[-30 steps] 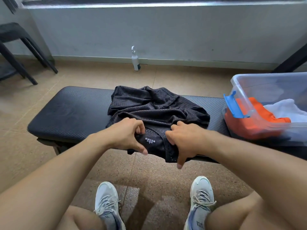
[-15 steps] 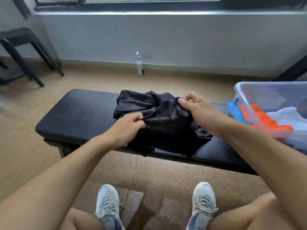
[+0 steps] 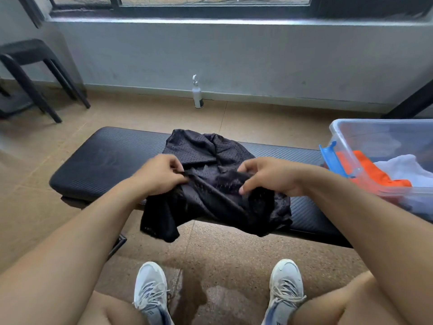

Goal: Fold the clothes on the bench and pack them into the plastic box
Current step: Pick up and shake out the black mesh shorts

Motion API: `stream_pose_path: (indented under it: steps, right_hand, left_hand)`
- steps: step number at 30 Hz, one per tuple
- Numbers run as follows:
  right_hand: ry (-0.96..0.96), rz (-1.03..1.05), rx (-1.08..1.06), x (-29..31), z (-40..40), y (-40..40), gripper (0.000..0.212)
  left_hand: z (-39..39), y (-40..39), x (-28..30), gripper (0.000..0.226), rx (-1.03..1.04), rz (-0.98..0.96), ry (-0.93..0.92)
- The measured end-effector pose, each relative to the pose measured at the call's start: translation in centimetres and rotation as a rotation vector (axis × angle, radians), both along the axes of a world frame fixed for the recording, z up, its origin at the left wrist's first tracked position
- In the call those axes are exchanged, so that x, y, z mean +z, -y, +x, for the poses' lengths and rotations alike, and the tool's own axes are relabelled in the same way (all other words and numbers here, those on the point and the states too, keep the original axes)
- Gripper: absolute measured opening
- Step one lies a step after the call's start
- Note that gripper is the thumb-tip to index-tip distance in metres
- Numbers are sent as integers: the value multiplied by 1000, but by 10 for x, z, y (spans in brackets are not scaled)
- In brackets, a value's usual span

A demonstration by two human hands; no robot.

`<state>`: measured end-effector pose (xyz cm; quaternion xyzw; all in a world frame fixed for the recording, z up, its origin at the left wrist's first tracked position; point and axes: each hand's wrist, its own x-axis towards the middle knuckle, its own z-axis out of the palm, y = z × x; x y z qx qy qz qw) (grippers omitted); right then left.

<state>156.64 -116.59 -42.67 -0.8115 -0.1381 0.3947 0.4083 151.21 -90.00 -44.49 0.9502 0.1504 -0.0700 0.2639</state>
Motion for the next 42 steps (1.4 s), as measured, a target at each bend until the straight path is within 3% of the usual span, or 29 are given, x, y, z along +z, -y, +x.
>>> stream_pose_path:
  steps: [2, 6, 8, 10, 12, 14, 17, 19, 22, 24, 26, 29, 32, 36, 40, 42]
  right_hand:
    - [73, 57, -188, -8, 13, -6, 17]
    - [-26, 253, -359, -14, 32, -17, 15]
    - [134, 134, -342, -25, 42, -21, 21]
    - [395, -95, -344, -36, 51, -23, 27]
    - [481, -203, -398, -44, 58, -25, 28]
    - [470, -261, -384, -50, 62, -26, 37]
    - [468, -317, -317, -55, 64, -31, 26]
    - [475, -333, -209, -54, 62, -36, 31]
    - [298, -140, -77, -48, 48, -46, 26]
    - [215, 12, -24, -39, 38, -50, 16]
    - [260, 95, -37, -30, 34, -49, 19]
    - [410, 202, -206, -20, 33, -41, 29]
    - [549, 383, -381, -10, 37, -31, 21]
    - [536, 621, -433, 8, 38, -18, 23]
    - [521, 681, -390, 19, 32, -14, 26]
    - [527, 669, -371, 22, 29, -15, 23]
  left_hand:
    - [4, -4, 5, 13, 167, 102, 196]
    - [15, -11, 6, 57, 239, 181, 508]
    - [19, -8, -1, 65, 164, 296, 420]
    - [18, 4, -6, 58, 106, 291, 364]
    - [16, 23, -5, 36, 41, 171, 401]
    - [14, 43, -6, 20, -8, 6, 324]
    - [14, 67, -19, 41, -45, -126, 159]
    - [16, 75, -26, 57, -62, -153, 113]
    - [20, 79, -33, 58, -88, -196, 32]
    - [20, 80, -34, 40, -70, -224, 76]
    - [20, 77, -32, 22, -11, -286, 179]
    - [17, 65, -24, 20, 98, -594, 127]
    - [16, 54, -14, 34, 157, -897, 7]
    - [12, 45, -4, 35, 177, -1226, -39]
    - [10, 50, 4, 7, 378, -1299, 168]
    - [10, 51, 8, 12, 462, -1241, 281]
